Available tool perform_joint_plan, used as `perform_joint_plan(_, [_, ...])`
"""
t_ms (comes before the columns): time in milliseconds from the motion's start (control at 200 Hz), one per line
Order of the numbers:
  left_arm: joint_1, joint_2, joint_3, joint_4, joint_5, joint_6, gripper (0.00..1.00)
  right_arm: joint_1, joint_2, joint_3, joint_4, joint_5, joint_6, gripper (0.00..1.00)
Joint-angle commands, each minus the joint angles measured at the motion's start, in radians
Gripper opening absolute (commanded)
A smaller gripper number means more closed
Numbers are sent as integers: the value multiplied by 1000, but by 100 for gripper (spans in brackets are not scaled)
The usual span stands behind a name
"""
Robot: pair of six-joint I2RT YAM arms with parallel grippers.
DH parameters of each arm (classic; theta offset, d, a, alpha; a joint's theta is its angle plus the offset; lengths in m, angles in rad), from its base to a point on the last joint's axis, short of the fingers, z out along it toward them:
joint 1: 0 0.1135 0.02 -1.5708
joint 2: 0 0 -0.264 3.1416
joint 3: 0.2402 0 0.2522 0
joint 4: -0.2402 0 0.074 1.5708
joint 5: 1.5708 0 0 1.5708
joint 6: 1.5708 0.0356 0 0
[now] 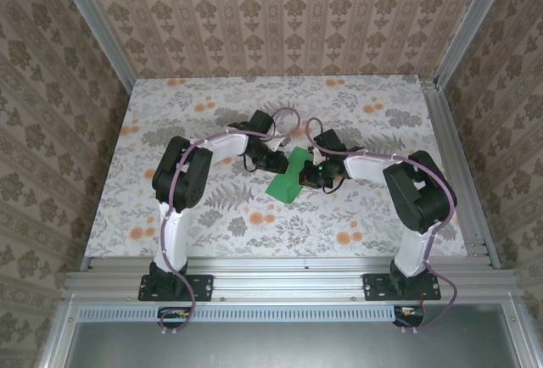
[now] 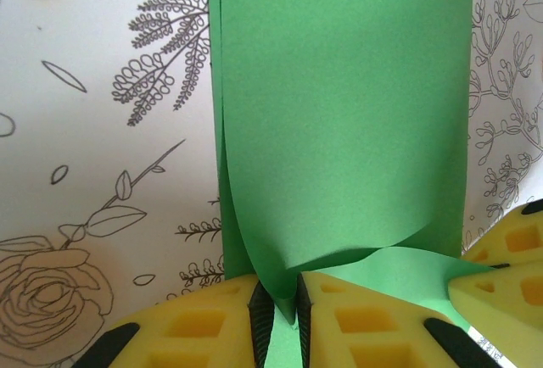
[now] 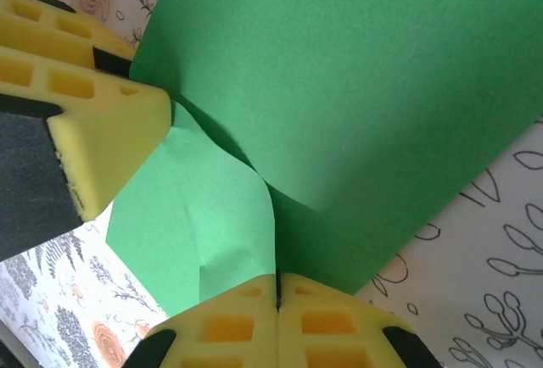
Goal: Fold a paper plane with a square sheet of paper (pick it up from the middle)
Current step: Fold the triangle a second time at the center of the table.
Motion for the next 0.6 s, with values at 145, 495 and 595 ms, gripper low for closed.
perform_joint_plan(145, [4, 65, -41, -24, -68, -1, 22, -9, 53, 31, -55, 39, -42, 7])
perform_joint_plan(495, [2, 79, -46, -24, -54, 1, 22, -7, 21, 28, -14, 35, -84, 6])
perform_joint_plan(595, [2, 81, -45, -24, -54, 1, 22, -2, 6, 15, 15, 25, -90, 5])
